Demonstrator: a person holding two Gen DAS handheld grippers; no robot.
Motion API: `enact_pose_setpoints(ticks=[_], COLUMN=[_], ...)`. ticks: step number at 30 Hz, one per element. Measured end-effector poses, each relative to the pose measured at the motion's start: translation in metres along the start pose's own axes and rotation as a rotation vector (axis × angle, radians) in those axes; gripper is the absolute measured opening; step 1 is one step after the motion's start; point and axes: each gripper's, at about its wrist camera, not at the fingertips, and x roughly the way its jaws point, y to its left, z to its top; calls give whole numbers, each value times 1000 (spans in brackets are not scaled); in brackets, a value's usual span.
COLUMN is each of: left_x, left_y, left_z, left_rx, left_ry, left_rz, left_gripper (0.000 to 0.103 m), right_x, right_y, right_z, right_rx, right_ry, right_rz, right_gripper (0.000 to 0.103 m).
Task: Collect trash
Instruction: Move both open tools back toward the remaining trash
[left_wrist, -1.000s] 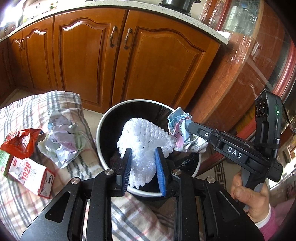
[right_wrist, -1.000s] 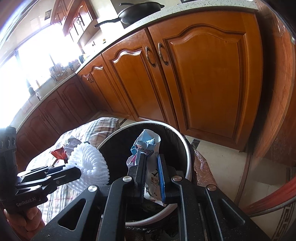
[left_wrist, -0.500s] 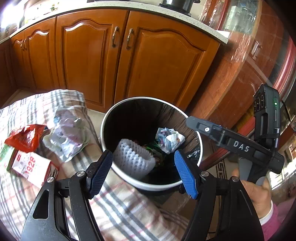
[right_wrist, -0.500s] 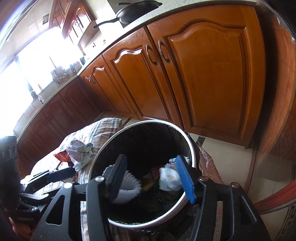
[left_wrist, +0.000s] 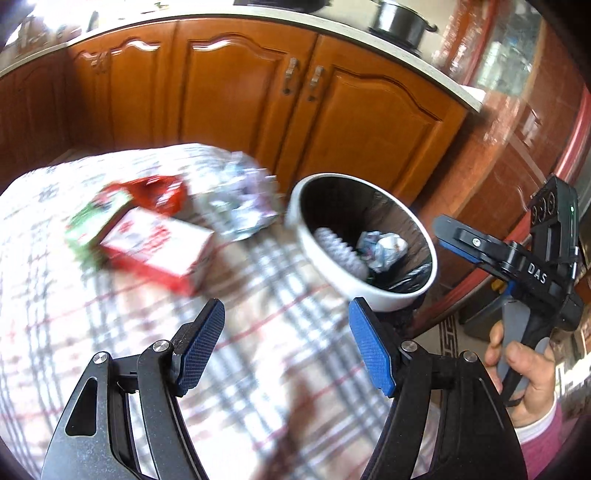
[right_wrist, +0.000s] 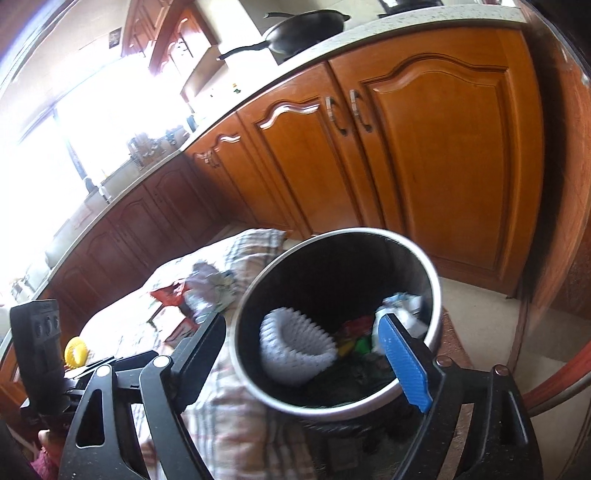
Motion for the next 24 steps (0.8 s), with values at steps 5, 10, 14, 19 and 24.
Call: enact_pose_setpoints(ticks=[5, 10, 14, 19, 24], left_x=[-21, -32, -38, -40, -33], left_y=[36, 65, 82, 103, 119], left_z=[-13, -21, -22, -17, -6], left_rx=[-65, -119, -138, -145, -122], left_ry=[-21, -30, -42, -50, -40], left_rz=[43, 76, 104, 139, 177], left_gripper=[71, 71, 71, 71, 71], right_x=[7, 19, 26, 37, 52], right_y=[23, 49, 67, 82, 92], right_z=[-11, -18, -18, -15, -9], right_rx=[-29, -78, -114, -152, -183], right_ry=[28, 62, 71, 78, 82], right_rz=[45, 70, 80, 84, 89], right_gripper=[87, 87, 87, 87, 87])
